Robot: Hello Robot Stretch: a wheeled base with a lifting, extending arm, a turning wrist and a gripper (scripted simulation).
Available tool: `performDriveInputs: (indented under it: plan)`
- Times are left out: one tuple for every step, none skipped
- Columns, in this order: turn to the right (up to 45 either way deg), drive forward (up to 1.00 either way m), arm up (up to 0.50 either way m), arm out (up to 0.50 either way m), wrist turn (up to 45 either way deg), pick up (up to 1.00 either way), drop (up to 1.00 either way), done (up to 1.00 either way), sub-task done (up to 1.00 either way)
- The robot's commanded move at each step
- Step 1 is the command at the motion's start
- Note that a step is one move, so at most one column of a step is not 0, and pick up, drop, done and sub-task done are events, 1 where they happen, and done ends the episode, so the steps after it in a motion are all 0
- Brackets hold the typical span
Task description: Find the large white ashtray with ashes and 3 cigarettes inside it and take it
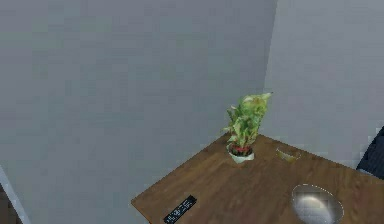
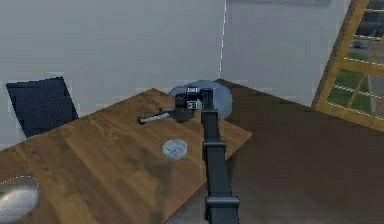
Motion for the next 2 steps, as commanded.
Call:
performDriveInputs:
  plan:
    - [0.0,0.00,0.00,0.00,24.0,0.00,0.00,0.00,0.00]
    - [0.0,0.00,-0.30,0.00,0.0,0.00,0.00,0.00,0.00]
